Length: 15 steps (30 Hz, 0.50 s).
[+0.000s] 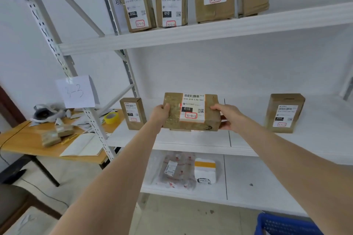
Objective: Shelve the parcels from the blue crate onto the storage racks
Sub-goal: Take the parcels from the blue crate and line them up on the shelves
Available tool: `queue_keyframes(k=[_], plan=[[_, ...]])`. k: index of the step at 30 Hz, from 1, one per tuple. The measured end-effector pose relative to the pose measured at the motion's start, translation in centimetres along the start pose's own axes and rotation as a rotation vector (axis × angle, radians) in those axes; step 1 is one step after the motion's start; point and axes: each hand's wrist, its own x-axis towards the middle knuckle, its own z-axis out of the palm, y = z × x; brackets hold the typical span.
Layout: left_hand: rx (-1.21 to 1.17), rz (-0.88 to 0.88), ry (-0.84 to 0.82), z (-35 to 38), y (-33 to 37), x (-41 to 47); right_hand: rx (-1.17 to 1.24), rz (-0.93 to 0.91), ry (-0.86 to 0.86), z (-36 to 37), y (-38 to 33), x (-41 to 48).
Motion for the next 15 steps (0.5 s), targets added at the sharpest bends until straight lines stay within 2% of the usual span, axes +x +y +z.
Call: queue_keyframes(k=[9,15], plan=[[0.165,0.042,-0.027,-7.7,-2.9,7.6,0.069,0.016,0.055,9.8,0.7,3.5],[0.128,0.048,-0.031,-9.0,-4.0,9.8,0.061,0.021,0.100,12.0,1.1,4.5]])
